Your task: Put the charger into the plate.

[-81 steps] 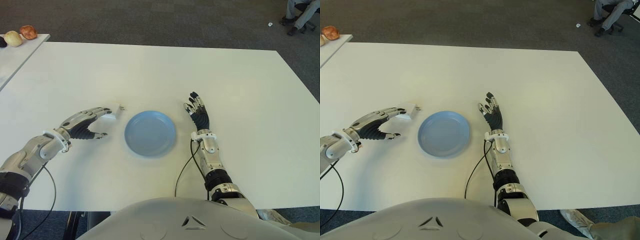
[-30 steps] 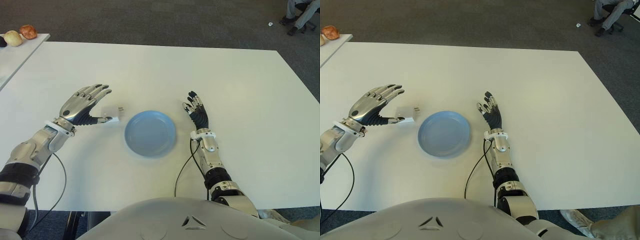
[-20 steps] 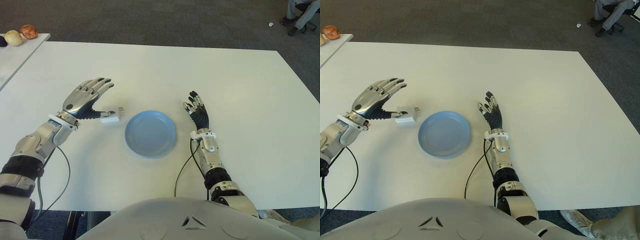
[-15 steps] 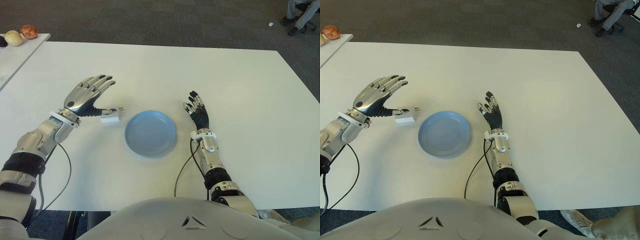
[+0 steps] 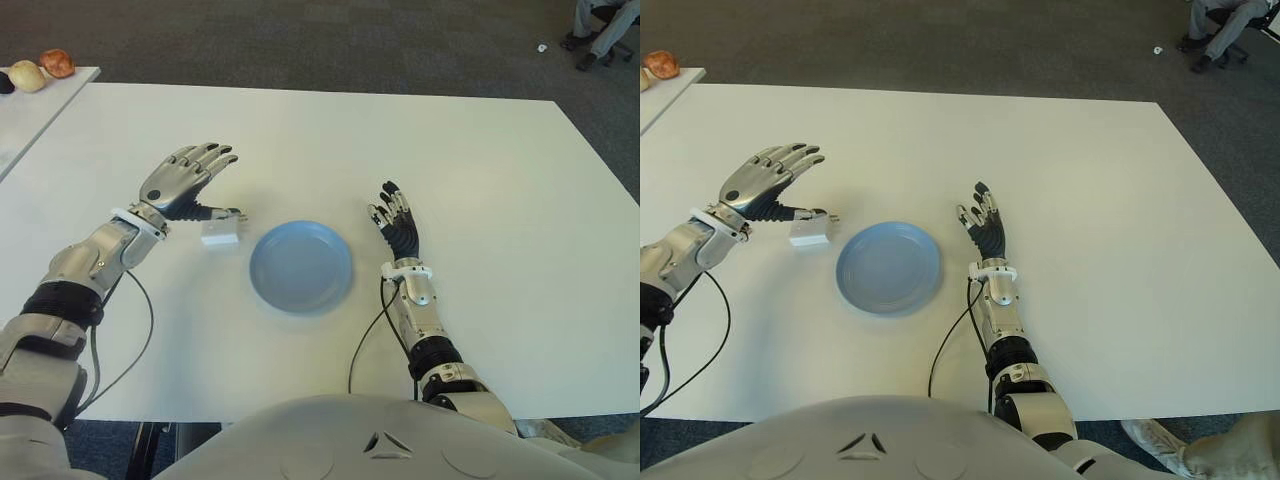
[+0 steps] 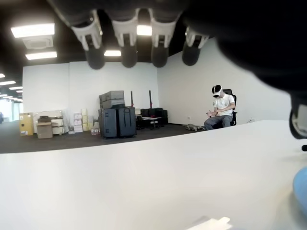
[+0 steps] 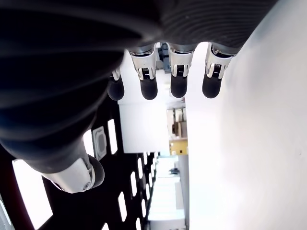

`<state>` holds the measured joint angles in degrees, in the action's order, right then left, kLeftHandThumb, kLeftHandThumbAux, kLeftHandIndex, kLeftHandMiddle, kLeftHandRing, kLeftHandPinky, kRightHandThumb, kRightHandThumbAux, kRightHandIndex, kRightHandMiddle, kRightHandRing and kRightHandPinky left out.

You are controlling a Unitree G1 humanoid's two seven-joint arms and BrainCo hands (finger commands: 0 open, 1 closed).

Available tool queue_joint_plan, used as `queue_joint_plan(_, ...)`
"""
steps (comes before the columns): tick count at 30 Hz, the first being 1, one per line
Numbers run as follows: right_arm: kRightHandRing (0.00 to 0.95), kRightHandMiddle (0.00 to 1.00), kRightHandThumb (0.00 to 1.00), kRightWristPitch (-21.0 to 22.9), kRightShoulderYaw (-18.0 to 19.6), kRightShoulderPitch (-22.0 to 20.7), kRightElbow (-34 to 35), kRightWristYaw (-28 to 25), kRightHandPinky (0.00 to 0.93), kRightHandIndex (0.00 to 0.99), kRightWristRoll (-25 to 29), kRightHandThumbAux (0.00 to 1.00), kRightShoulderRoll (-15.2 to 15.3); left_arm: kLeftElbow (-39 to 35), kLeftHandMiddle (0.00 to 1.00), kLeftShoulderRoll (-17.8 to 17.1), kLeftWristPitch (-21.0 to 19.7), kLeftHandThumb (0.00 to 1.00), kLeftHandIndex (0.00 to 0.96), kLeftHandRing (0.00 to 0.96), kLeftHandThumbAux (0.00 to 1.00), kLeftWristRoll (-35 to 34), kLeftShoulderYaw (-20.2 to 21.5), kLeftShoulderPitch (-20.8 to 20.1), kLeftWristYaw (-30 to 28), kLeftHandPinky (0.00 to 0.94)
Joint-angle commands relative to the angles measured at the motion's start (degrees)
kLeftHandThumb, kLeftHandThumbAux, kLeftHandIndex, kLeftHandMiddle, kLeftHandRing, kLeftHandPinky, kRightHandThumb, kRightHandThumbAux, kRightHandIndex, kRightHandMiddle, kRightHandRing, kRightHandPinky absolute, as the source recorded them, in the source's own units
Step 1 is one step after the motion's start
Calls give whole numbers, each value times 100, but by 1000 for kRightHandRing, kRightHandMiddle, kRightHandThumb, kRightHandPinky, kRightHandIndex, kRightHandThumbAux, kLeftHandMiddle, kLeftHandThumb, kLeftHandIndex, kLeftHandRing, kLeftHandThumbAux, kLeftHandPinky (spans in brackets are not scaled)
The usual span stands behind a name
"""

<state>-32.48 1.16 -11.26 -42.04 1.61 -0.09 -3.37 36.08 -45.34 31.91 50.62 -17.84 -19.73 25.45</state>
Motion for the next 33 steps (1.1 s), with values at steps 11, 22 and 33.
queue_joint_plan(11, 11, 30, 110, 41, -21, 257, -234, 113, 32, 17, -105, 673, -25, 772, 0, 110, 343, 180, 0, 0, 300, -47, -530, -115, -255, 3)
queue_joint_plan(22, 8, 26, 101, 54, -25, 248, -216, 113, 31, 12, -109, 678, -28, 1851, 0, 316, 608, 171, 0, 0, 301, 54, -969, -360, -68, 13)
queue_joint_plan(33, 12, 30, 106, 91, -11, 266, -163, 95, 36, 13, -84, 683, -17, 2354, 0, 449, 747, 194, 0, 0, 303, -88, -1138, -472, -125, 40)
